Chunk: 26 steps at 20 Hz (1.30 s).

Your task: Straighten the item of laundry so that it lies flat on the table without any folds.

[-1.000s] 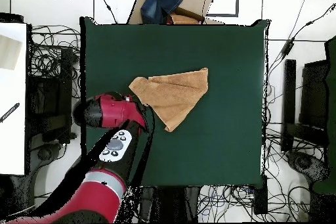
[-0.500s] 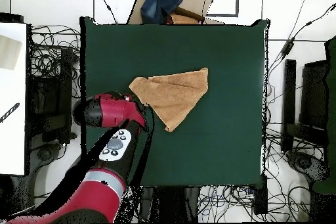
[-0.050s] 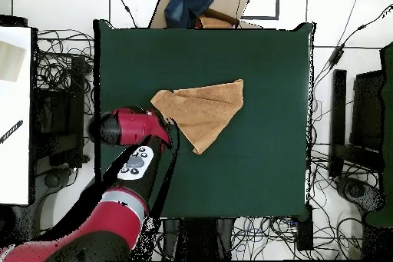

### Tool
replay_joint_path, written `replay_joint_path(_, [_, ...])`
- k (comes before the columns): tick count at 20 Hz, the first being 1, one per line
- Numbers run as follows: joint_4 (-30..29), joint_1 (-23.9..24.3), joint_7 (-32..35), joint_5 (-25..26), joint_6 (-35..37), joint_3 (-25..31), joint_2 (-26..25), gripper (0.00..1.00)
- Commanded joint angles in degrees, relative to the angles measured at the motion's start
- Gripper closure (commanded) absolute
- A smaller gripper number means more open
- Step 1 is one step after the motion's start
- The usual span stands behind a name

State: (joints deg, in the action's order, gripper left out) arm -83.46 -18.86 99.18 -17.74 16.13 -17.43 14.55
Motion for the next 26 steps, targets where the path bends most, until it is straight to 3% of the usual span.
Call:
replay_joint_path(1, [2.3,-0.1,12.4,-2.3,3.5,3.7,-3.1,0.0])
replay_joint_path(26, [5.3,0.2,12.6,-2.4,8.3,2.2,-2.2,0.0])
